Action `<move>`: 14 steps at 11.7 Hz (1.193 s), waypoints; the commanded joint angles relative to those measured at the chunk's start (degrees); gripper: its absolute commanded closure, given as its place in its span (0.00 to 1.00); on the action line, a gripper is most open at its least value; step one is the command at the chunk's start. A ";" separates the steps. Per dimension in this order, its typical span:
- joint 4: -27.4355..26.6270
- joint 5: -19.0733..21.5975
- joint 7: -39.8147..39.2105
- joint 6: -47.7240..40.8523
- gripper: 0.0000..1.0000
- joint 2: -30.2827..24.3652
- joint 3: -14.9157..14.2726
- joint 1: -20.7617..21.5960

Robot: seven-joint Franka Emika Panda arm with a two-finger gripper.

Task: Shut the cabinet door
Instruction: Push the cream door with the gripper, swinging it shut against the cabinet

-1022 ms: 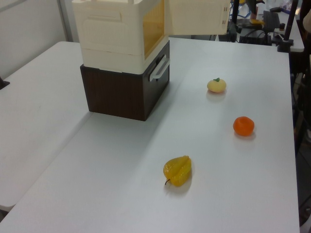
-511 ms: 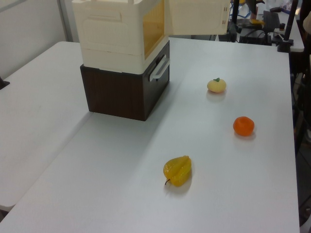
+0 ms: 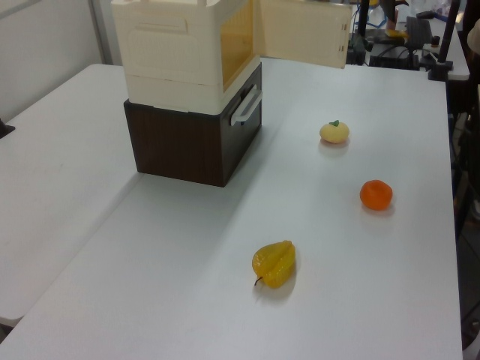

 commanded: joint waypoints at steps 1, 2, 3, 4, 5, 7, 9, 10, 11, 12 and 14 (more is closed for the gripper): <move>-2.41 4.52 0.91 6.65 1.00 -0.30 -0.29 3.40; -2.59 4.71 0.91 8.41 1.00 0.05 -0.29 4.10; -2.50 4.80 1.35 10.61 1.00 1.18 -0.29 5.16; -2.50 4.80 3.44 14.54 1.00 2.41 -0.29 5.51; -2.50 4.72 5.64 19.11 1.00 3.64 -0.29 6.21; -2.59 4.54 6.19 21.79 1.00 4.45 -0.29 6.40; -2.59 4.54 6.19 21.88 1.00 4.45 -0.29 6.40; -2.59 4.45 6.19 21.88 1.00 4.53 -0.29 6.40; -2.59 4.45 6.19 21.97 1.00 4.71 -0.29 6.40; -2.50 4.45 6.19 21.97 1.00 5.23 -0.29 6.48; -2.59 4.28 6.19 22.93 1.00 5.50 -0.29 6.66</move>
